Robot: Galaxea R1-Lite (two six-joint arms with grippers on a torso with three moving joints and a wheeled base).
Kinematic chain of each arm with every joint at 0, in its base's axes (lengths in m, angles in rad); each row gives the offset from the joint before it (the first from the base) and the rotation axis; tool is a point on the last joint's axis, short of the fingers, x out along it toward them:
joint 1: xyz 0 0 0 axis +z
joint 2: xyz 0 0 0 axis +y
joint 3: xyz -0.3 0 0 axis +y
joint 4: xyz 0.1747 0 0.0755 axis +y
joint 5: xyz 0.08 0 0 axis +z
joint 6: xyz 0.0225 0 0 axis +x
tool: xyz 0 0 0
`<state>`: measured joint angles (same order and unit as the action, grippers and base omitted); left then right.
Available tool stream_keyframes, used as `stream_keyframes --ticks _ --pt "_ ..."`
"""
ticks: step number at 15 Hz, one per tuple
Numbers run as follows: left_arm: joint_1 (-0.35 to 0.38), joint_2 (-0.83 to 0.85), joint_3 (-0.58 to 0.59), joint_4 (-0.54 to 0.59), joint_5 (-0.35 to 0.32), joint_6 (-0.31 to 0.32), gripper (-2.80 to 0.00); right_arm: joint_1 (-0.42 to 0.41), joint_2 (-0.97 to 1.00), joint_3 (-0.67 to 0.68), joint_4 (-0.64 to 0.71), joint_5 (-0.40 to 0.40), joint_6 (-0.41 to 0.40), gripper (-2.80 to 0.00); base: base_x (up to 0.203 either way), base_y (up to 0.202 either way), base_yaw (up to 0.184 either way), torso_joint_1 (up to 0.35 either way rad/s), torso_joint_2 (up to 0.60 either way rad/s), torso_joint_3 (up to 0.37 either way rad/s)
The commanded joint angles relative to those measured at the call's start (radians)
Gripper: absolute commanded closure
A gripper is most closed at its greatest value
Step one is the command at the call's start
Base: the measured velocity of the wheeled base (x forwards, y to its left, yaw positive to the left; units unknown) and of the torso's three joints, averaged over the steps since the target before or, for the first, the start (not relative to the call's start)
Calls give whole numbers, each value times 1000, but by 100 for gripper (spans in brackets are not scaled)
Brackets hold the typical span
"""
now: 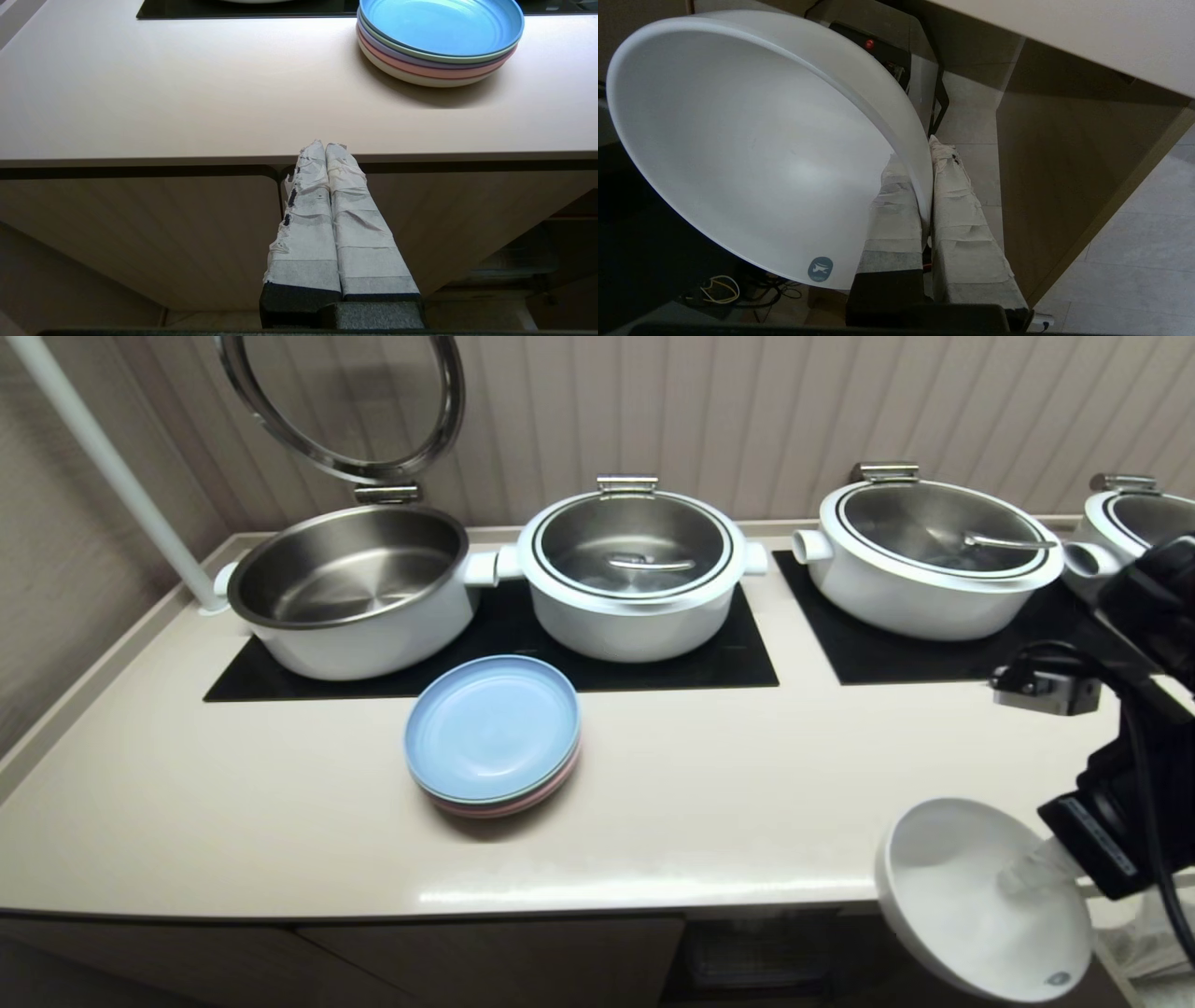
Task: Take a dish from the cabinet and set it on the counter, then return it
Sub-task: Pick up the bowl from the table, then put it back into the cabinet
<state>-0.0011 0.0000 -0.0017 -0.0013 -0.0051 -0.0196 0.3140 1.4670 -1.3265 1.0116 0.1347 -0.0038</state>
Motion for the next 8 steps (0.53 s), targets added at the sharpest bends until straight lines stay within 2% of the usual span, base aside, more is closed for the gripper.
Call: stream_keyframes --ticks 1,8 --pt "0 0 0 0 0 0 0 1 -84 39 9 2 -1 0 0 0 0 0 0 0" --pt "0 0 0 -1 1 0 0 44 -273 152 10 33 -13 0 0 0 0 0 0 0"
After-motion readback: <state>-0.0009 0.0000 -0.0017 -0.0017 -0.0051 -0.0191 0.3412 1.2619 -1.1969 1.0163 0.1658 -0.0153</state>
